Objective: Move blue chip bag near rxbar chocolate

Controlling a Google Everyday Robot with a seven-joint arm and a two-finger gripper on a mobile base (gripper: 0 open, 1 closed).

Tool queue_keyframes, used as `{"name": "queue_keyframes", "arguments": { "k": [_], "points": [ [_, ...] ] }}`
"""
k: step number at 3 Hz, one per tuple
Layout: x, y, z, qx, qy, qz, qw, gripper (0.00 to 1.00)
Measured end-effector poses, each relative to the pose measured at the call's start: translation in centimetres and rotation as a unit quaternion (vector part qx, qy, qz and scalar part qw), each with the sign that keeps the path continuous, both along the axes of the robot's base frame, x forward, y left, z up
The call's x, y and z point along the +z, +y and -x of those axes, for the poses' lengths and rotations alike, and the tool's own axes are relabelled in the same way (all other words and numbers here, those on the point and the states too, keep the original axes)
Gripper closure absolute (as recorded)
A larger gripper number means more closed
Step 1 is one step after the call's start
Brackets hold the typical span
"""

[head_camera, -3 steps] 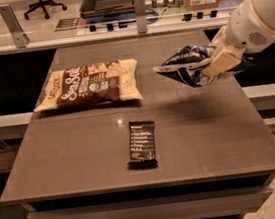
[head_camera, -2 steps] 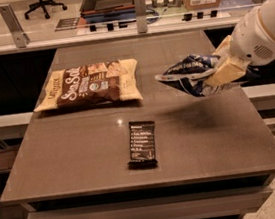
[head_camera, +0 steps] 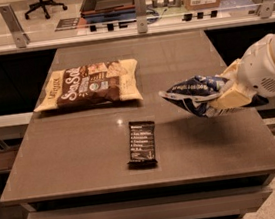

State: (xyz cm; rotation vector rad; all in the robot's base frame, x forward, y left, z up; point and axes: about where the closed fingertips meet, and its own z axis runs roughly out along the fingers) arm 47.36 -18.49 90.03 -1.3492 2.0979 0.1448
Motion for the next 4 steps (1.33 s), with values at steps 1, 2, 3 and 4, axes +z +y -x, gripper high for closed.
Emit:
{"name": "queue_keyframes", "arguments": {
  "k": [1, 2, 3, 4],
  "points": [
    [-0.21, -0.04, 0.2, -0.002, 0.0, 0.001, 1.0, 0.82],
    [-0.05, 0.04, 0.3, -0.002, -0.001, 0.003, 1.0, 0.6],
    [0.14, 0.15, 0.39, -0.001, -0.003, 0.004, 1.0, 0.36],
    [0.33, 0.26, 0.47, 0.0, -0.004, 0.005, 1.0, 0.13]
  ]
}}
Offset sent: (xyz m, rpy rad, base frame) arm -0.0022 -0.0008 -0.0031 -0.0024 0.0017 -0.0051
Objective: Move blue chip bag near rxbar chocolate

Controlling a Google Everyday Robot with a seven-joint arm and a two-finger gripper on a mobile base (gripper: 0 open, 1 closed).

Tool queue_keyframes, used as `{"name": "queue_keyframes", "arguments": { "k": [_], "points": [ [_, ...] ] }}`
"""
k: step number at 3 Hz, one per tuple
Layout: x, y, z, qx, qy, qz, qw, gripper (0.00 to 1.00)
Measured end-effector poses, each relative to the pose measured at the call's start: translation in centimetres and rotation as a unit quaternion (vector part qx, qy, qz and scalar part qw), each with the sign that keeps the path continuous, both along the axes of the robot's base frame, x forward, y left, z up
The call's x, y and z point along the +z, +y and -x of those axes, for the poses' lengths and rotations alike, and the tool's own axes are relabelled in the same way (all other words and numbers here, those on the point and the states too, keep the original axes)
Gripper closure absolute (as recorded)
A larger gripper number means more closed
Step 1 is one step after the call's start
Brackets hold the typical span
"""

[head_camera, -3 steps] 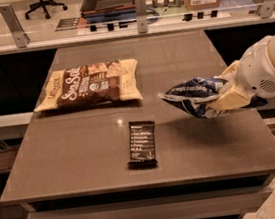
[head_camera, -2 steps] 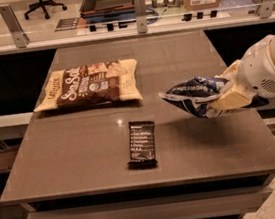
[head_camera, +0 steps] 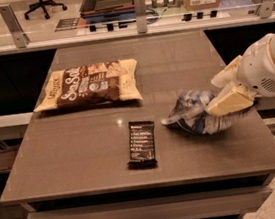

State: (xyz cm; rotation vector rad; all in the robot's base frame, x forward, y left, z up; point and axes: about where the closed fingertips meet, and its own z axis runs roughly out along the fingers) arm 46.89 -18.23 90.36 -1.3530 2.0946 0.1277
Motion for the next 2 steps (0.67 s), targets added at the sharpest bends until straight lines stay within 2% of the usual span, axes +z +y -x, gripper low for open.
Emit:
{"name": "queue_keyframes", "arguments": {
  "k": [1, 2],
  "points": [
    [0.17, 0.1, 0.08, 0.001, -0.001, 0.001, 1.0, 0.0],
    [0.18, 0.11, 0.08, 0.001, -0.002, 0.001, 1.0, 0.0]
  ]
}}
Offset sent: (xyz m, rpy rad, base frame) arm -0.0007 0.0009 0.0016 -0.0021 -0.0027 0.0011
